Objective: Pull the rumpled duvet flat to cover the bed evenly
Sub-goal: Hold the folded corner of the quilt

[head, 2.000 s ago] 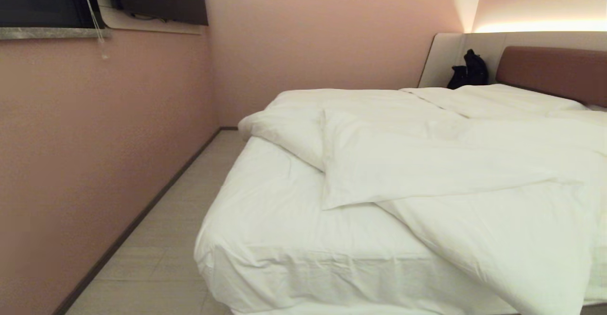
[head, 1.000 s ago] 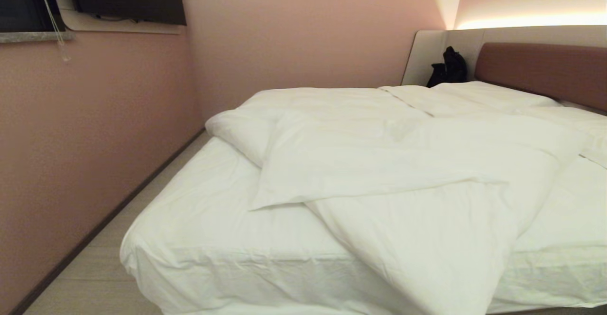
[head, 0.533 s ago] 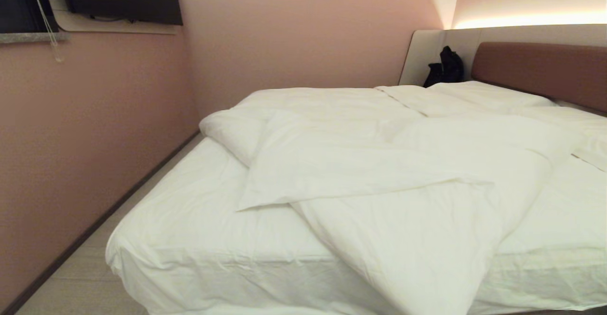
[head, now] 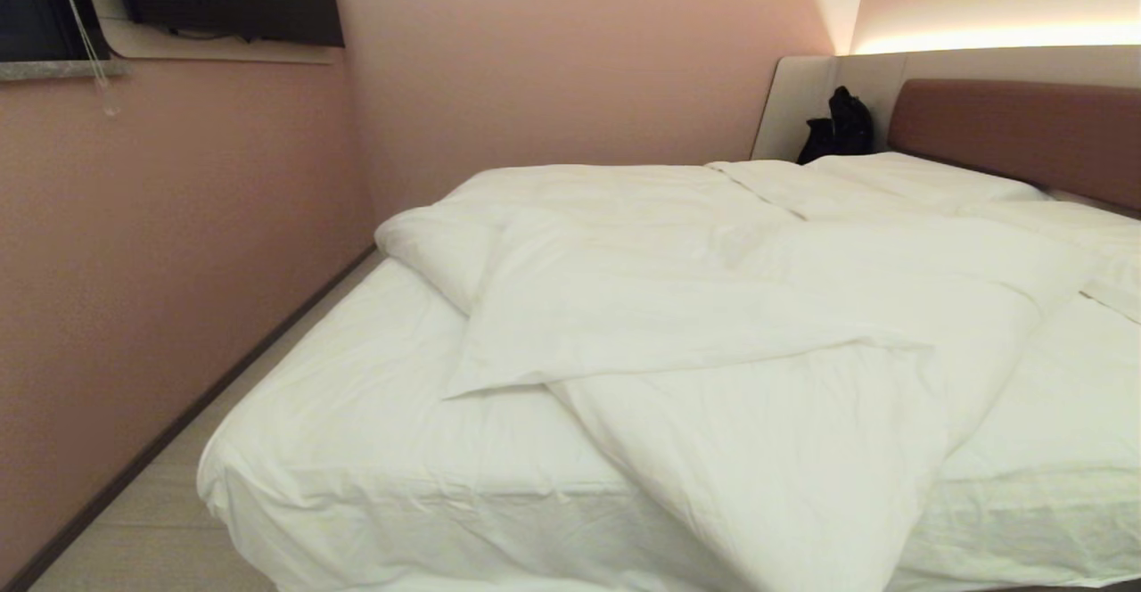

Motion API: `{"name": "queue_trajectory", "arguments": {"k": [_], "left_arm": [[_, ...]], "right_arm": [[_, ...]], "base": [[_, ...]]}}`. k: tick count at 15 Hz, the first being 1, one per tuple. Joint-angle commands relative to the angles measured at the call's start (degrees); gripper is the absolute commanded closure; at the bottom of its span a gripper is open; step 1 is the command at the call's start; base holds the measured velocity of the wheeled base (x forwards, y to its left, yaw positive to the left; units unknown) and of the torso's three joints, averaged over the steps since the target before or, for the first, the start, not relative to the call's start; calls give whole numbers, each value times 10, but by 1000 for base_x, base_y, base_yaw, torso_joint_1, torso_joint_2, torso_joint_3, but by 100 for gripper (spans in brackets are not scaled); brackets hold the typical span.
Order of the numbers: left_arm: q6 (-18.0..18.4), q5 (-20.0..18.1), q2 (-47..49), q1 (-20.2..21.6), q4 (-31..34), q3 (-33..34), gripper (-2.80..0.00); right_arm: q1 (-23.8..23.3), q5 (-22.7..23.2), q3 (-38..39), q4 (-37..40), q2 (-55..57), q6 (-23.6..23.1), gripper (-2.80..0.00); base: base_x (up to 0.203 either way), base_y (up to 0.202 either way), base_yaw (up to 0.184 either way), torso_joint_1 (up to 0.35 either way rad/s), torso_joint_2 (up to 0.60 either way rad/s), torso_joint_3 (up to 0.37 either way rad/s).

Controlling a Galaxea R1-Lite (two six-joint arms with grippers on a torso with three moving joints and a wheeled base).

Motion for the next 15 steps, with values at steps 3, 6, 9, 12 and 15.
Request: {"name": "queue_trajectory", "arguments": {"k": [3, 6, 9, 12, 15], "left_arm": [[-3, 1, 0, 0, -1, 0, 0], [-2, 1, 1, 0, -1, 0, 0], [-3, 1, 1, 0, -1, 0, 0], [-2, 1, 0, 0, -1, 0, 0], [-1, 2, 0, 0, -1, 0, 0]], "right_arm": [[0, 0, 0, 0, 1, 0, 0], [0, 0, 0, 0, 1, 0, 0], [0, 0, 0, 0, 1, 0, 0], [0, 0, 0, 0, 1, 0, 0], [0, 0, 0, 0, 1, 0, 0]], "base": [[0, 0, 0, 0, 0, 0], [0, 0, 0, 0, 0, 0], [0, 0, 0, 0, 0, 0], [0, 0, 0, 0, 0, 0], [0, 0, 0, 0, 0, 0]]}}
